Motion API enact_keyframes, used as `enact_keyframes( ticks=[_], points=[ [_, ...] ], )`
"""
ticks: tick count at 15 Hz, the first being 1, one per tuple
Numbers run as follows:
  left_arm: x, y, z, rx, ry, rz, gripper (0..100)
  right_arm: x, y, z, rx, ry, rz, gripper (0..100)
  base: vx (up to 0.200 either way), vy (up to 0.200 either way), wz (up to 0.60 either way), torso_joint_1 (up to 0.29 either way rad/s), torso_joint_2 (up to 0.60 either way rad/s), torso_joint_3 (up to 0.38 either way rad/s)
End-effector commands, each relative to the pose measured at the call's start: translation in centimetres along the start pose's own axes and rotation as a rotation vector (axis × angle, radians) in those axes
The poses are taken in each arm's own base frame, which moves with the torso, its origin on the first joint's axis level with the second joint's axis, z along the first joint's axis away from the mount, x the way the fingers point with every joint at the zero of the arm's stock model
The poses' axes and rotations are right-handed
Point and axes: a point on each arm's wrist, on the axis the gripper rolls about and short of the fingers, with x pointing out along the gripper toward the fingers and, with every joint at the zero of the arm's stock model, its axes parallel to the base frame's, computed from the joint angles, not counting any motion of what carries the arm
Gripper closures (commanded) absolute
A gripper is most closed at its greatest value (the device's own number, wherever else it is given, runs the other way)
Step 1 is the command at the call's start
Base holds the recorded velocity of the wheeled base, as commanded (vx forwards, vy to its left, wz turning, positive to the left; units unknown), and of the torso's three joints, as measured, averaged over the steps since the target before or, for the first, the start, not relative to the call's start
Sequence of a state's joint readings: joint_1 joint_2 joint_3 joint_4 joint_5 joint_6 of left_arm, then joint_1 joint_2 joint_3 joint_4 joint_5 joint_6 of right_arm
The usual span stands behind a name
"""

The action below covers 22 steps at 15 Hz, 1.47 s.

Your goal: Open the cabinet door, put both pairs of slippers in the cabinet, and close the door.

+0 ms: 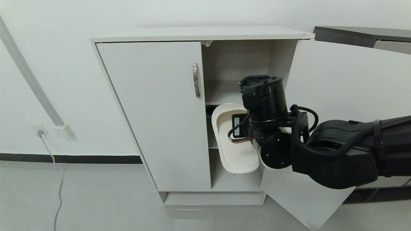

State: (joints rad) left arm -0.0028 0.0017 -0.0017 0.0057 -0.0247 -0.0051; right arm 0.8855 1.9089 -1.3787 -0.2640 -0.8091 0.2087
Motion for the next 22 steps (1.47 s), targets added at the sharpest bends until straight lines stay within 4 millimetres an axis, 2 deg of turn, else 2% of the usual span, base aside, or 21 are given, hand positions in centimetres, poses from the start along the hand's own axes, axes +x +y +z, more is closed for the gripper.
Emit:
enact_keyframes(
  ticks=[1,7,22],
  points=[
    [0.00,0.00,-0.01,-0.001,0.000,0.000,100,0.44,-0.19,0.68,0.017,-0.016,-0.010,100,0.000,0.000,0.00,0.000,0.00,0.000],
    [0.00,0.00,-0.01,0.002,0.000,0.000,100,0.81,-0.25,0.58,0.016,-0.014,-0.016,100,0.000,0.000,0.00,0.000,0.00,0.000],
    [0.00,0.00,-0.01,0.002,0.000,-0.002,100,1.18,-0.15,0.05,0.008,-0.004,-0.022,100,0.200,0.000,0.00,0.002,0.00,0.004]
  ],
)
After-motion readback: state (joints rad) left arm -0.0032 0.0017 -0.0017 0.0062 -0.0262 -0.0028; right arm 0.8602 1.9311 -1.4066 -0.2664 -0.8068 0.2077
